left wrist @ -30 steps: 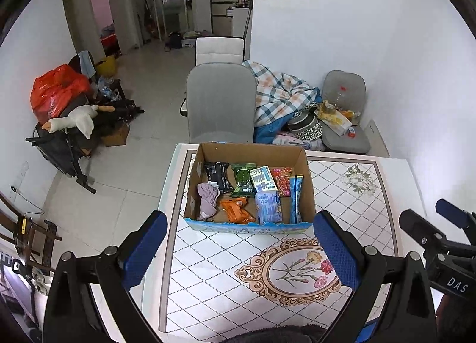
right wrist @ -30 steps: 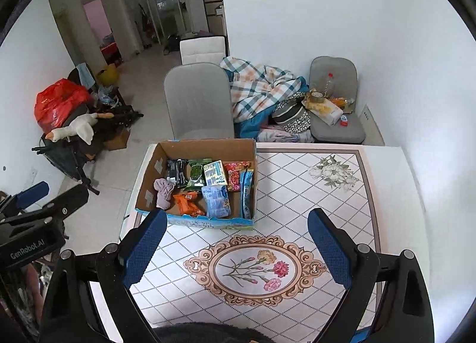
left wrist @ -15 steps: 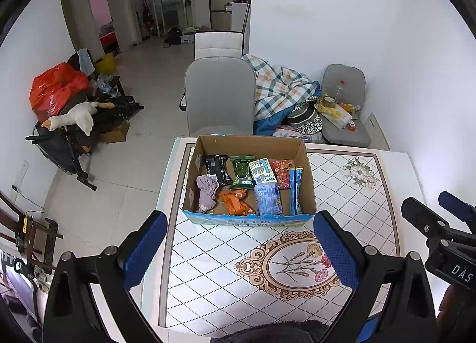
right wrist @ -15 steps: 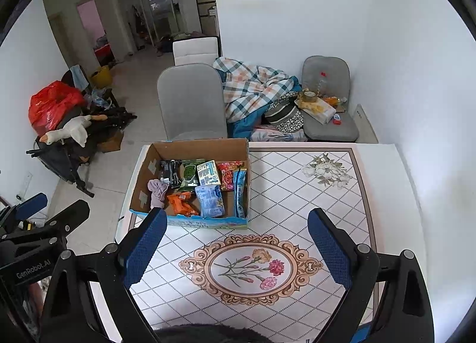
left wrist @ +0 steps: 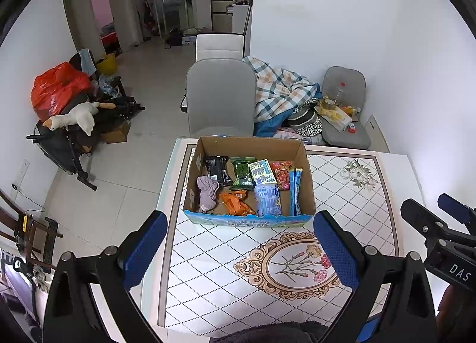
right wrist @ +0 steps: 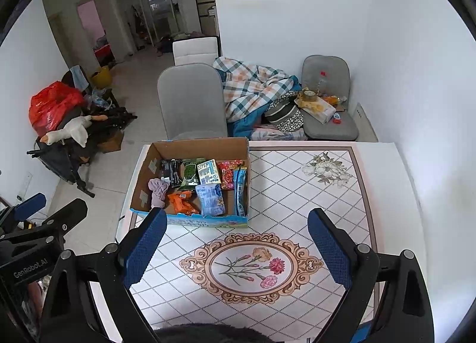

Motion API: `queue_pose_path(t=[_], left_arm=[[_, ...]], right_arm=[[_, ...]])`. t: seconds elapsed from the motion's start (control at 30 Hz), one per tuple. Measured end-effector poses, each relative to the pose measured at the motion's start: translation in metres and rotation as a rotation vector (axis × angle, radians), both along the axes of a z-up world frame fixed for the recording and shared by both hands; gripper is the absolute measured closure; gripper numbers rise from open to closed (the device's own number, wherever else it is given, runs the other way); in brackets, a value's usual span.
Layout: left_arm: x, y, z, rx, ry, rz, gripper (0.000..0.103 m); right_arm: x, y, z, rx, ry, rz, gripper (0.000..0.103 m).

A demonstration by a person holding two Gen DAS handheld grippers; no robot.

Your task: Organize soft objects

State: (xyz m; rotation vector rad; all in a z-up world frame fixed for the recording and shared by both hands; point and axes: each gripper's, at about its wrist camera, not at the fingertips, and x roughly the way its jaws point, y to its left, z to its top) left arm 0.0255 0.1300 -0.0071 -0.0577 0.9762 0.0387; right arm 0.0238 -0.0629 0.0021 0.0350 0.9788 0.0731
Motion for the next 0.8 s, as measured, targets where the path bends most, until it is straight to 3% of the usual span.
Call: queue_pose_path(t=[0.8], left_arm=[[-0.0057,-0.0033,0.0006,-0.003,0.004,0.008,0.002]], right_arm=[[-0.002,-0.0007,-0.0017,0.011,0.007,-0.004,0.006]])
